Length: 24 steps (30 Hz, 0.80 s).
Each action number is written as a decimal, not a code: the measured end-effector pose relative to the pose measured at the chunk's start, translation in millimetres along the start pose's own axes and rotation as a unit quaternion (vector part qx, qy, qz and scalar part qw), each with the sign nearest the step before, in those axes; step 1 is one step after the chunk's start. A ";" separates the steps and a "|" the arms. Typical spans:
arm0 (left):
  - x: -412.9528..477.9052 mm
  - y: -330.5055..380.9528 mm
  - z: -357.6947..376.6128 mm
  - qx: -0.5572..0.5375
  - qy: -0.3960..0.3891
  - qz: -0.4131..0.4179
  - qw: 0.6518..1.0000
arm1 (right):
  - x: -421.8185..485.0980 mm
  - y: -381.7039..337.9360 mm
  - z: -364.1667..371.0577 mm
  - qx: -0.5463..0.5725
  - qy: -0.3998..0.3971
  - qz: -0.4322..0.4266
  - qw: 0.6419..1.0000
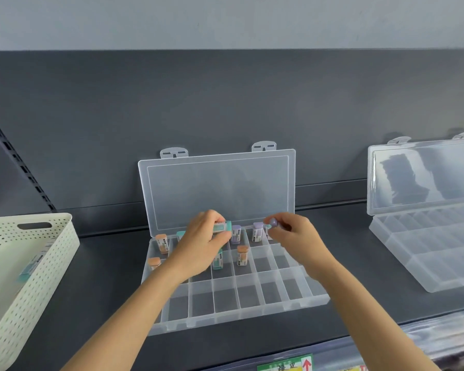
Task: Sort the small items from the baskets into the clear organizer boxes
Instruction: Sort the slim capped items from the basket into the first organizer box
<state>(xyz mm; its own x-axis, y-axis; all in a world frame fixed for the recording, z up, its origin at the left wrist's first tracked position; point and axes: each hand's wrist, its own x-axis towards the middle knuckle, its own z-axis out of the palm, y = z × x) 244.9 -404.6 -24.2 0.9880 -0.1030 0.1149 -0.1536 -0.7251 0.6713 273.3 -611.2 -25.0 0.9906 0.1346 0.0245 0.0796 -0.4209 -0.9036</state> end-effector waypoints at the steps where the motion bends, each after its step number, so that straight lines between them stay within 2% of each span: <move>1: 1.4 5.2 -0.1 -0.014 -0.014 0.007 1.000 | 0.5 1.6 -3.7 0.000 0.004 0.007 1.000; 4: 7.0 18.6 5.1 -0.018 -0.040 0.024 0.999 | 3.5 12.1 -11.5 -0.041 0.027 0.008 0.999; 10: 25.2 37.1 23.1 0.041 -0.069 0.058 0.995 | 3.3 24.8 -17.4 -0.123 0.056 -0.025 0.991; 16: 35.1 50.8 35.7 0.135 -0.108 0.082 0.981 | 0.0 27.6 -19.6 -0.171 0.066 -0.069 0.981; 24: 35.7 52.9 47.1 0.230 -0.084 0.098 0.965 | 5.2 33.2 -15.2 -0.214 0.051 -0.088 0.972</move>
<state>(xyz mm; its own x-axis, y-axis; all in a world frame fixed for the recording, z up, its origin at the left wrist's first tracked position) 272.7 -478.7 -19.1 0.9346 -0.3505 0.0607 -0.3542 -0.9015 0.2486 282.8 -638.1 -48.3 0.9617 0.1575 0.2244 0.2658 -0.7364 -0.6221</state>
